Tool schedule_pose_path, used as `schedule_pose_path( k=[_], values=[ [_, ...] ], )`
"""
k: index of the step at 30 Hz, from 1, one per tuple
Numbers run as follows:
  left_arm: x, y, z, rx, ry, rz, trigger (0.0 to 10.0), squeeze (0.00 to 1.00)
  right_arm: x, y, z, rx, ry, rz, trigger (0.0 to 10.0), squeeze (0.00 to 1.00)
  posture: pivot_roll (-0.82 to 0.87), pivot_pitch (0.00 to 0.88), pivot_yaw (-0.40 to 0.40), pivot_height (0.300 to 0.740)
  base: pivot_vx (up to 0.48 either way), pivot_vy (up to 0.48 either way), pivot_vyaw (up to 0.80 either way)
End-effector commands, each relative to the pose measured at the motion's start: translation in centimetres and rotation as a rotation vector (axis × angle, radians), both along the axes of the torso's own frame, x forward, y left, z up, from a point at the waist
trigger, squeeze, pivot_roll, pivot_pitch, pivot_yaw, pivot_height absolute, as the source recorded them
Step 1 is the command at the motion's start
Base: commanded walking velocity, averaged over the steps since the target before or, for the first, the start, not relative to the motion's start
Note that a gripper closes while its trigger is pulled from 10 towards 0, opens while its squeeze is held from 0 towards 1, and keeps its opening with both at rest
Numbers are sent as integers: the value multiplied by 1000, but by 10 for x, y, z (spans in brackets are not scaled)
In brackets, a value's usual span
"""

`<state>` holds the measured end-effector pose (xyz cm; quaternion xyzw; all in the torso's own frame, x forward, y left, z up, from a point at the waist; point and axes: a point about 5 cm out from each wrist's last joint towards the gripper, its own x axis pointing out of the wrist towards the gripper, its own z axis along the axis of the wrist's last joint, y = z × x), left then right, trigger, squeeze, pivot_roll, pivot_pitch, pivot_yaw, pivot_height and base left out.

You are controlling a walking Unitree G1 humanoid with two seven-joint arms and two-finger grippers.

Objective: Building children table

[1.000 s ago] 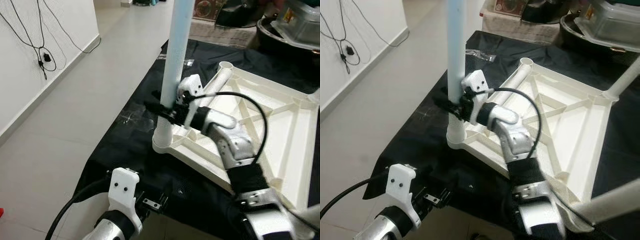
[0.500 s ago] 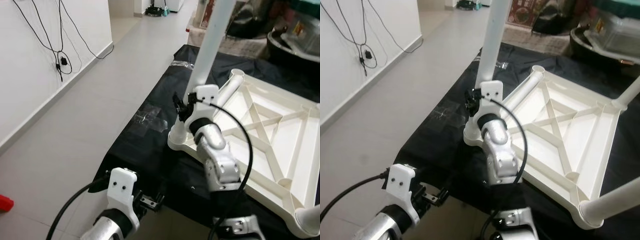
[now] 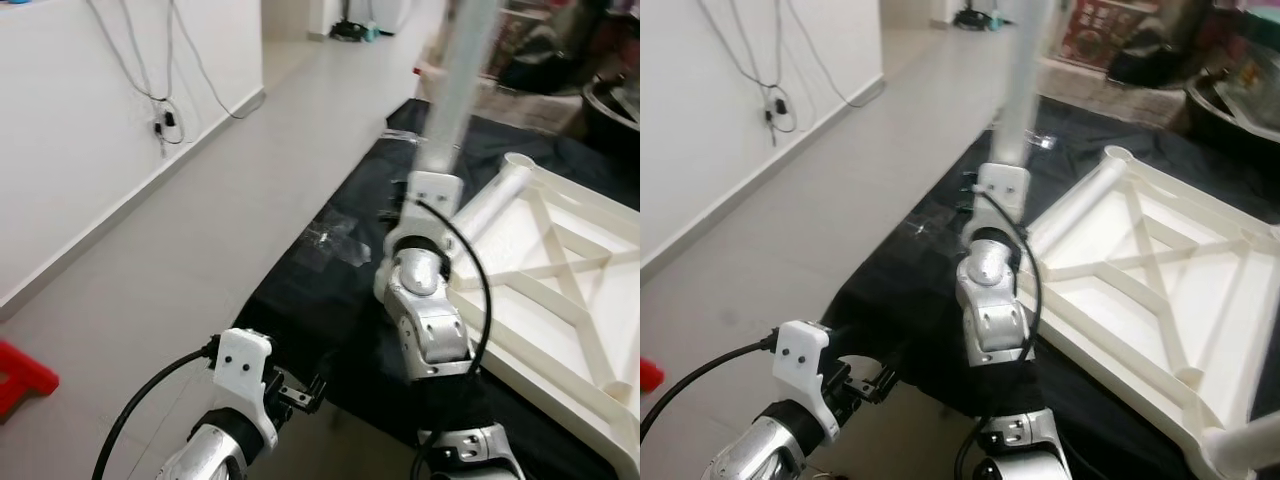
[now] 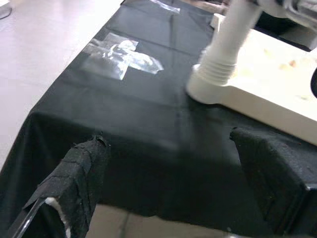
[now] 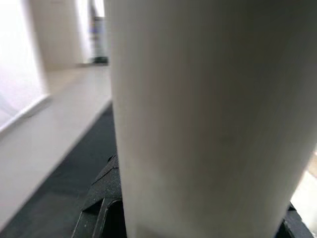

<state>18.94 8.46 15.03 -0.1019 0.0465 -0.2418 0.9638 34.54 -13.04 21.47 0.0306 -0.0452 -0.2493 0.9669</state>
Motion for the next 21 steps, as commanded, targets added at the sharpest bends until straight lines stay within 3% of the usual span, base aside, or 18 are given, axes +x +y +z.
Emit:
schedule_pose_path(
  k=[1, 4, 6, 18, 21],
  values=[
    [0, -2, -2, 0, 8, -6, 10000, 0, -3, 41, -18, 194, 125, 1, 10000, 0, 115, 137, -87, 740, 0, 0, 0],
    [1, -1, -2, 2, 6, -7, 10000, 0, -5, 39, -22, 260, 144, -113, 10000, 0, 117, 142, -87, 740, 0, 0, 0],
    [1, -1, -2, 2, 5, -8, 10000, 0, -7, 38, -23, 249, 146, -156, 10000, 0, 117, 142, -86, 740, 0, 0, 0],
    [3, -1, -4, 5, 5, -14, 10000, 0, -6, 44, -23, 369, 161, -236, 10000, 0, 121, 144, -80, 740, 0, 0, 0],
    [4, 0, -5, 7, 5, -14, 10000, 0, -1, 31, -20, 355, 147, -291, 10000, 0, 127, 143, -78, 740, 0, 0, 0]
  ],
)
